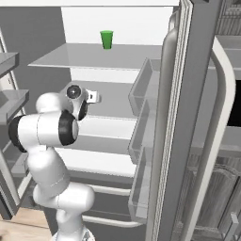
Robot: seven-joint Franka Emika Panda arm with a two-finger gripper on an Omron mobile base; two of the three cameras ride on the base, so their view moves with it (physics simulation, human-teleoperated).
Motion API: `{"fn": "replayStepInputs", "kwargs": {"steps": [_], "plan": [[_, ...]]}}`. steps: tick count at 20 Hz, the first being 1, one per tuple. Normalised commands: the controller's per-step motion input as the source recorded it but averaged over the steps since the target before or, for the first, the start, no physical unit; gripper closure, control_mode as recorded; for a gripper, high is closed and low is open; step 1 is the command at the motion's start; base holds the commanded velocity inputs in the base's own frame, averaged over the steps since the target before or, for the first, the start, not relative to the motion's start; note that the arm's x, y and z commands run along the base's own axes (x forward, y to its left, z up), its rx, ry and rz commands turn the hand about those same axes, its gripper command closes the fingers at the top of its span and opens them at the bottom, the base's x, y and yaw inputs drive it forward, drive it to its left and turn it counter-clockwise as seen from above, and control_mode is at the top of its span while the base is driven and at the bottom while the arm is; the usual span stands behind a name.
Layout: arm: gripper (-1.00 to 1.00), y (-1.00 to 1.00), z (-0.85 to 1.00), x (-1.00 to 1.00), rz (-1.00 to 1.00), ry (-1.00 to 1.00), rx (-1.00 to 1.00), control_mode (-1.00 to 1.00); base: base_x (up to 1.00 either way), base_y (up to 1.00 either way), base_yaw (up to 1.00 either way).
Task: Pick the mango and pear from the fridge and place them on the plate next to the blender to make a fruit smoothie.
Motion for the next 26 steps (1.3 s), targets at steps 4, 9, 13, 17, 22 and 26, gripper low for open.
{"fn": "replayStepInputs", "kwargs": {"steps": [4,9,13,17,22,26], "plan": [[1.0,0.0,1.0,-1.0,-0.12,-0.04,0.0,-1.0,0.0,0.0,0.0],[1.0,0.0,1.0,-1.0,-0.11,0.0,0.0,-1.0,0.0,0.0,0.0],[1.0,0.0,0.89,-1.0,-0.1,0.07,0.08,-1.0,0.0,0.0,0.0],[1.0,0.0,0.66,-1.0,-0.06,0.1,0.14,-1.0,0.0,0.0,0.0],[1.0,-0.09,0.32,-1.0,-0.08,0.16,0.2,-1.0,0.0,0.0,0.0],[1.0,-0.15,0.0,-1.0,-0.17,0.1,0.07,-1.0,0.0,0.0,0.0]]}}
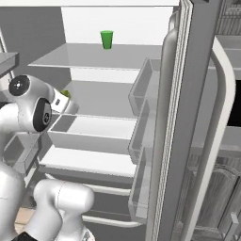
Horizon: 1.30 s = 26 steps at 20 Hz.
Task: Pick the mango and pear from the fridge and place them on the plate next to the blender to make a fruit smoothie.
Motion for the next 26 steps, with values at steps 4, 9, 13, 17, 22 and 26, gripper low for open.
{"fn": "replayStepInputs", "kwargs": {"steps": [4,9,13,17,22,26], "plan": [[1.0,-0.08,0.0,-0.3,-0.07,0.0,0.0,-1.0,0.0,0.0,0.0],[1.0,-0.13,0.0,-0.81,0.0,0.08,0.09,-1.0,0.0,0.0,0.0],[1.0,-0.03,-0.02,-0.5,0.0,0.05,0.06,1.0,-0.5,-0.05,0.04],[1.0,0.0,0.0,0.0,0.0,0.0,0.0,1.0,-1.0,0.0,0.55],[1.0,0.0,0.0,0.0,0.0,0.0,0.0,1.0,-0.4,0.29,0.95],[1.0,0.0,0.0,0.0,0.0,0.0,0.0,1.0,-0.18,0.24,1.0]]}}
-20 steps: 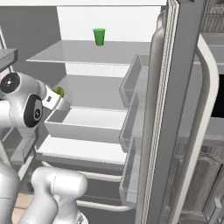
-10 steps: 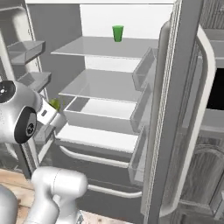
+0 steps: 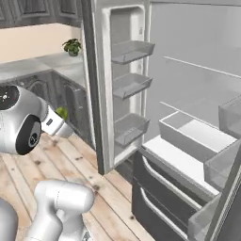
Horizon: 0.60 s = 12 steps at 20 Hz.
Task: Pick the mango and pear from the fridge and place them on the plate next to the blender to make a fruit smoothie.
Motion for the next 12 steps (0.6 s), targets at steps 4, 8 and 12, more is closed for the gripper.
{"fn": "replayStepInputs", "kwargs": {"steps": [4,8,12], "plan": [[1.0,0.0,0.0,0.0,0.0,0.0,0.0,1.0,-0.16,0.21,1.0],[1.0,0.0,0.0,0.0,0.0,0.0,0.0,1.0,-0.08,0.31,1.0],[1.0,0.0,0.0,0.0,0.0,0.0,0.0,1.0,0.32,0.6,0.78]]}}
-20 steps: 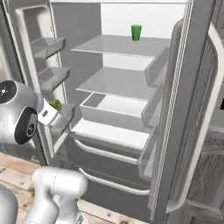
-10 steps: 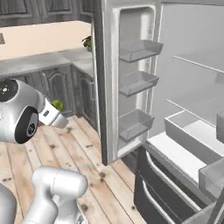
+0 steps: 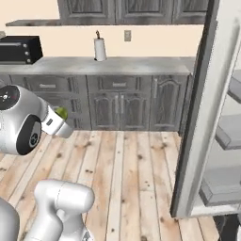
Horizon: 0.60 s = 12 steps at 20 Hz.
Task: Pick the mango and pear from the fridge and place them on the plate next to the blender to make a fruit smoothie.
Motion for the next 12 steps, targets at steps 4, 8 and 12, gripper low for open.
{"fn": "replayStepInputs", "kwargs": {"steps": [4,8,12], "plan": [[1.0,0.0,0.0,0.0,0.0,0.0,0.0,1.0,1.0,0.21,0.53],[1.0,0.0,0.0,0.0,0.0,0.0,0.0,1.0,1.0,0.03,0.42],[1.0,0.0,0.0,0.0,0.0,0.0,0.0,1.0,1.0,0.0,0.41]]}}
